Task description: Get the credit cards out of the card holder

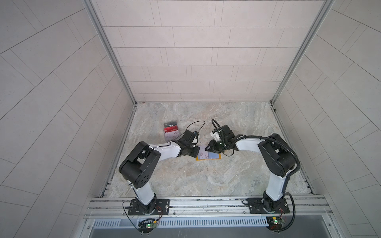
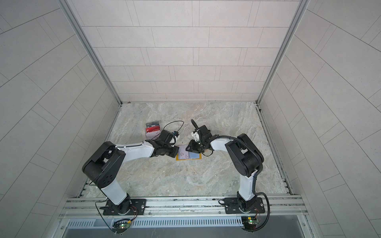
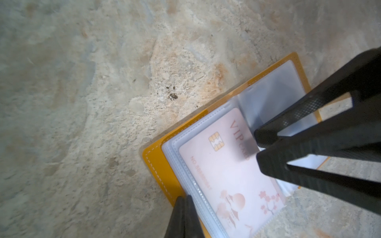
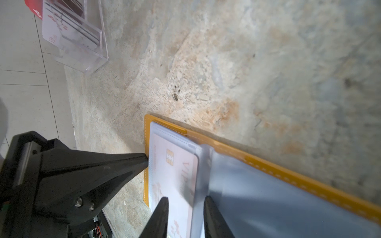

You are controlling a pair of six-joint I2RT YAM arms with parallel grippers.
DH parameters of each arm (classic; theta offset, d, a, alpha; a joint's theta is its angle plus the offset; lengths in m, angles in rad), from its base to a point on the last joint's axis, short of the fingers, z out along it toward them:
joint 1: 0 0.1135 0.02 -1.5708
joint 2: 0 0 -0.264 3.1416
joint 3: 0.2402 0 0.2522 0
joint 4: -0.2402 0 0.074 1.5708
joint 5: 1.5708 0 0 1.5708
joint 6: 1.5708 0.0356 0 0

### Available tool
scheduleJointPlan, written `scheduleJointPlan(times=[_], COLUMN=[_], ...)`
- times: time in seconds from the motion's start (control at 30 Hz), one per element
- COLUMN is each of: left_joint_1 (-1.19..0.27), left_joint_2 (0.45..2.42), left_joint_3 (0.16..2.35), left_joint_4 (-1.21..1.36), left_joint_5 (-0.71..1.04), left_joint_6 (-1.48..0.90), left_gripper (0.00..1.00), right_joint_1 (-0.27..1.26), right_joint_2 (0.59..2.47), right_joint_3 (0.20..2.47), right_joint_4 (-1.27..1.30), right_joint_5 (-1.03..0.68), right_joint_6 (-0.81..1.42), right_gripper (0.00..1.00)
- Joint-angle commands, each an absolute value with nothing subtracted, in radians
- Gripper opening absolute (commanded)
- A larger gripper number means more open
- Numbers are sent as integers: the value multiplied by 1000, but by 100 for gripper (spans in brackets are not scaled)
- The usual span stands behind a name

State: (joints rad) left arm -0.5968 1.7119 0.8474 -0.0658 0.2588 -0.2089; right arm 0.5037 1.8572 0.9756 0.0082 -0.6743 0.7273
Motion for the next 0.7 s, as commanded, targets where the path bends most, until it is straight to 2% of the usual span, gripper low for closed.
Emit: scheduleJointPlan(times=[0.0,0.67], left_joint_1=[-597,-597], left_joint_2=[1736,1740], left_joint_3=[839,848], left_joint_4=[-100,-114], left_joint_5=[270,265], left_joint_6=[-204,-209], left_gripper=[0,0], right_joint_1=[506,506], right_joint_2=[1881,1862], right_joint_3=[956,945], right_joint_4=[55,100], right_joint_5=[-685,-771], right_joint_6=[763,758], right_gripper=[31,27])
